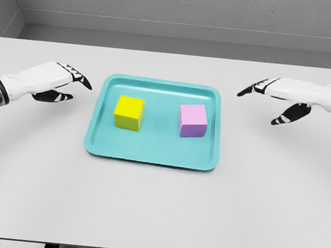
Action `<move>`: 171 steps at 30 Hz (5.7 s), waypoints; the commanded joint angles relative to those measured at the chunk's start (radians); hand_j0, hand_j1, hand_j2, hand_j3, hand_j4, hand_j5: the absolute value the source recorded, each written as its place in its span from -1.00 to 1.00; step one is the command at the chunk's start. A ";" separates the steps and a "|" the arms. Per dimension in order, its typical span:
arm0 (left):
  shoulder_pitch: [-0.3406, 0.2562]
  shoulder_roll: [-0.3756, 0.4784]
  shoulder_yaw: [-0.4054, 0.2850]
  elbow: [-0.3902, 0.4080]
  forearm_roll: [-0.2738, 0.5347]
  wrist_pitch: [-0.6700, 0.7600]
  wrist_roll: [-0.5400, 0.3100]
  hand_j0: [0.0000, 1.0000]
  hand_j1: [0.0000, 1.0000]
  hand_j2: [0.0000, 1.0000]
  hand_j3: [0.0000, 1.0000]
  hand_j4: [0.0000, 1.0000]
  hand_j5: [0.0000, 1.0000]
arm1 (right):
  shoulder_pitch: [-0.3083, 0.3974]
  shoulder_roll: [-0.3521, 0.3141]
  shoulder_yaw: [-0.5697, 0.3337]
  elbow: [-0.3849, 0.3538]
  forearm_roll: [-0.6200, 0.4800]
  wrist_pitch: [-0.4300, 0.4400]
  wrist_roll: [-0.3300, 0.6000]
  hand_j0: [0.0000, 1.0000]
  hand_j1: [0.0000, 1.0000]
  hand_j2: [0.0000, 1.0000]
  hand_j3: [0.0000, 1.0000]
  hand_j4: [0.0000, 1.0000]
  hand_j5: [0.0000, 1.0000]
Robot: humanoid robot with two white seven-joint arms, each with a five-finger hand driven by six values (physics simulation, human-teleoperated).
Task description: Push two cubes
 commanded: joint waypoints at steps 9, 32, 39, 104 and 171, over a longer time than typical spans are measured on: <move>0.003 -0.007 -0.006 -0.093 0.009 0.002 -0.080 0.29 0.29 0.29 0.29 0.29 0.29 | -0.002 0.029 0.022 -0.015 0.000 0.003 0.000 -0.73 -0.73 -0.73 -0.73 -0.73 -0.73; -0.012 -0.068 -0.026 -0.021 -0.001 0.002 -0.088 0.29 0.29 0.29 0.29 0.29 0.29 | -0.091 0.096 0.206 -0.052 0.072 0.003 0.000 -0.74 -0.74 -0.74 -0.74 -0.74 -0.74; -0.011 -0.068 -0.029 -0.040 0.003 0.002 -0.088 0.29 0.29 0.29 0.29 0.29 0.29 | -0.112 0.104 0.240 -0.052 0.085 0.003 0.000 -0.75 -0.75 -0.75 -0.75 -0.75 -0.75; -0.044 -0.131 -0.080 -0.012 -0.007 0.002 -0.121 0.24 0.24 0.24 0.24 0.24 0.24 | -0.140 0.175 0.275 0.050 0.152 0.003 0.000 -0.77 -0.77 -0.77 -0.77 -0.77 -0.77; -0.118 -0.252 -0.129 0.068 -0.008 0.002 -0.175 0.18 0.18 0.18 0.18 0.18 0.18 | -0.170 0.316 0.295 0.204 0.201 0.003 0.000 -0.79 -0.79 -0.79 -0.79 -0.79 -0.79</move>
